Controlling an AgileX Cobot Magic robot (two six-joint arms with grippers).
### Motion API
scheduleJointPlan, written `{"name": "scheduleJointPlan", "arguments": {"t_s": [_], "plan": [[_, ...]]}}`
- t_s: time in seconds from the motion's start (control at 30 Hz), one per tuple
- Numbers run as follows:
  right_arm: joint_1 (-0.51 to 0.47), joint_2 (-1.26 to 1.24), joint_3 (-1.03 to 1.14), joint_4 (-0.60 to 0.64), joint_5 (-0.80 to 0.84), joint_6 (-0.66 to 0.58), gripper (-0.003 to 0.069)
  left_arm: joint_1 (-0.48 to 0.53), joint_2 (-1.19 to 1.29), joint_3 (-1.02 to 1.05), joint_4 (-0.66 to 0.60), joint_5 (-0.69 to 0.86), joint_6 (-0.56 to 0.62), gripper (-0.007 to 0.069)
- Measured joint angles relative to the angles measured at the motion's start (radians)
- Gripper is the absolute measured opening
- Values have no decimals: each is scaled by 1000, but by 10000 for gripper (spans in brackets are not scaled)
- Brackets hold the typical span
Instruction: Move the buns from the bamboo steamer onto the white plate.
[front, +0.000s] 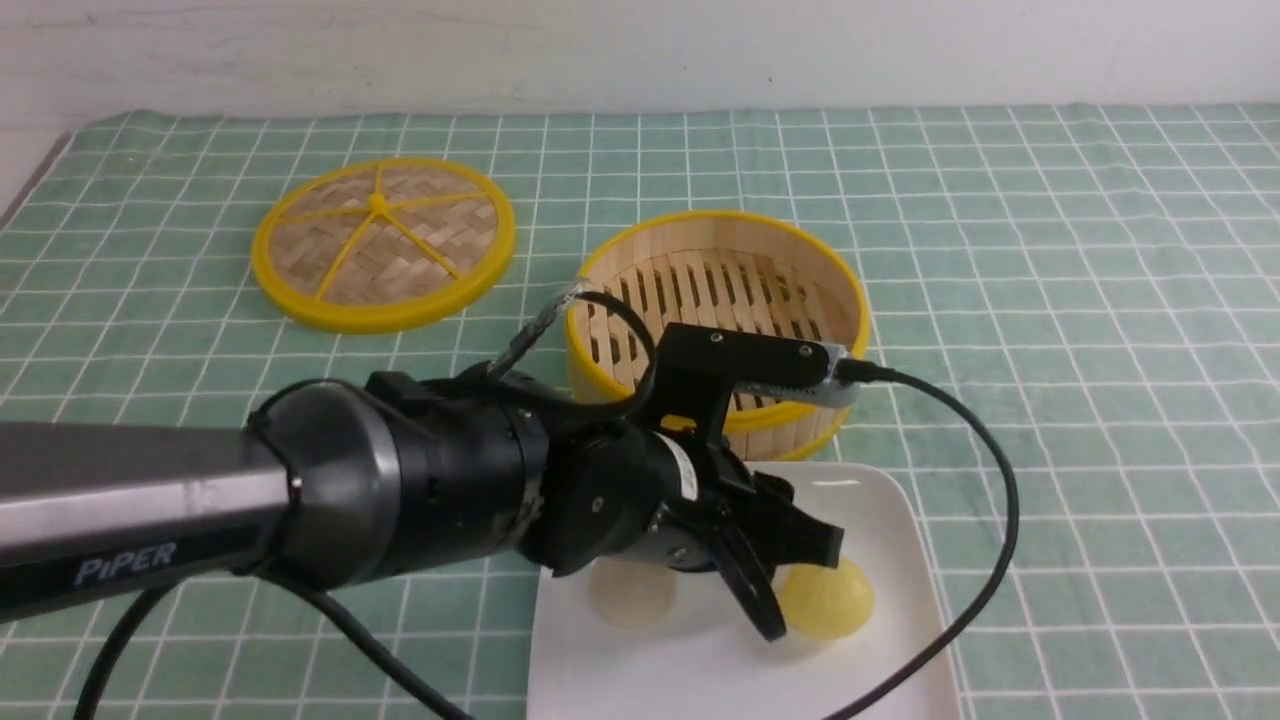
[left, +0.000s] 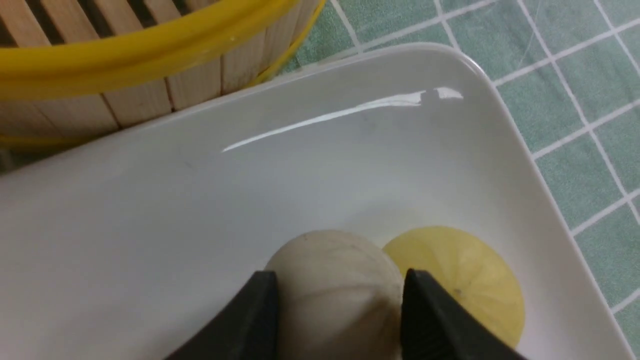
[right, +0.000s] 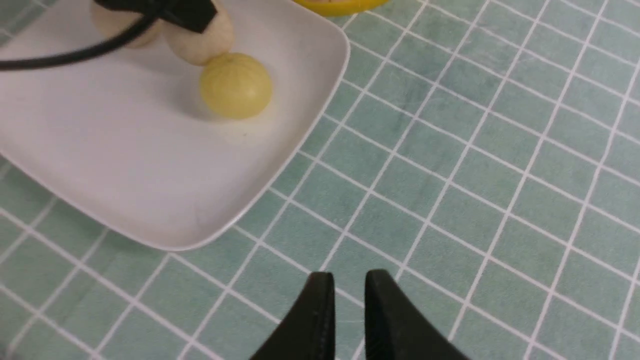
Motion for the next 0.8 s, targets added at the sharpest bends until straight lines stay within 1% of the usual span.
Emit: {"name": "scheduleJointPlan", "arguments": {"t_s": [0.13, 0.23, 0.33, 0.4, 0.43, 0.47, 0.53, 0.6, 0.63, 0.73, 0.8], "plan": [[0, -71, -108, 51, 109, 0, 67, 1, -25, 0, 2, 26, 0, 370], [0, -141, -168, 52, 175, 0, 43, 1, -75, -10, 39, 69, 0, 358], [0, -220, -187, 42, 211, 6, 36, 1, -141, -32, 90, 106, 0, 332], [0, -244, -190, 37, 217, 17, 35, 1, -169, -41, 103, 121, 0, 317], [0, -265, -190, 35, 219, 31, 34, 1, -191, -54, 115, 141, 0, 300], [0, -293, -190, 32, 220, 51, 35, 1, -229, -71, 129, 183, 0, 264], [0, -312, -190, 31, 220, 61, 35, 1, -248, -84, 140, 214, 0, 234], [0, -332, -186, 29, 206, 76, 35, 1, -295, -110, 140, 272, 0, 165], [0, -334, -184, 28, 199, 76, 35, 1, -301, -112, 140, 280, 0, 159], [0, -336, -119, 15, 79, 79, 3, 1, -347, -121, 155, 336, 0, 53], [0, -336, -65, 12, -7, 79, -8, 1, -357, -121, 165, 363, 0, 19]]}}
